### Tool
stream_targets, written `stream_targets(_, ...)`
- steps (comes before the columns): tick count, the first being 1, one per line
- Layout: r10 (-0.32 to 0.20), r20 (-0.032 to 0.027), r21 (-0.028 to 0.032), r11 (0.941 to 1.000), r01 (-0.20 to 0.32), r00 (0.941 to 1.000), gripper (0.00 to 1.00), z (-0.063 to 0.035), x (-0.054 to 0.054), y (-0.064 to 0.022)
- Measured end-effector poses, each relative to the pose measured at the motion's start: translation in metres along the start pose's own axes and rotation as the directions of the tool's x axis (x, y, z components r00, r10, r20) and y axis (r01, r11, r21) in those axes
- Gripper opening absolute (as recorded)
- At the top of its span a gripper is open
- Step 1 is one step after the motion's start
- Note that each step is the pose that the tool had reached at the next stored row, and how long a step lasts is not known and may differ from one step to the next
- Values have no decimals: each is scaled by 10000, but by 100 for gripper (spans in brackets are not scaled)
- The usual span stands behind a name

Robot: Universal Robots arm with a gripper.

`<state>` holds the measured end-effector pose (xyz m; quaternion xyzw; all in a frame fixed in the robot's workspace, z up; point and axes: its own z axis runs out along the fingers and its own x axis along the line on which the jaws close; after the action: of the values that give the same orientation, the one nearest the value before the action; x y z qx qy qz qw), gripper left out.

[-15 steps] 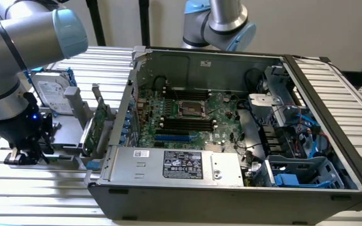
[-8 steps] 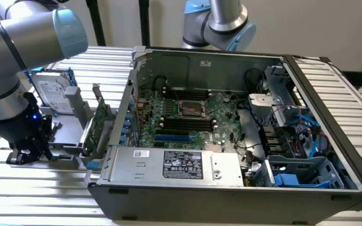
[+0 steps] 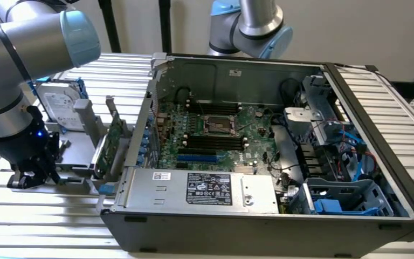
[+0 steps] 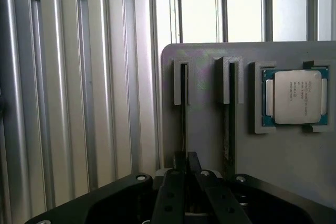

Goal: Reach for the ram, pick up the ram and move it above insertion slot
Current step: 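Pick up the ram and move it above insertion slot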

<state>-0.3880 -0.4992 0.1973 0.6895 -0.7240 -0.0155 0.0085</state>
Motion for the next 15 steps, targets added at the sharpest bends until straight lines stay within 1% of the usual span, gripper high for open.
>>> stream_targets(9,-54,5,-1,10000,54,10000,13,-1,0,0)
stream_targets(15,-316,3,-4,9995,316,9995,13,-6,0,0)
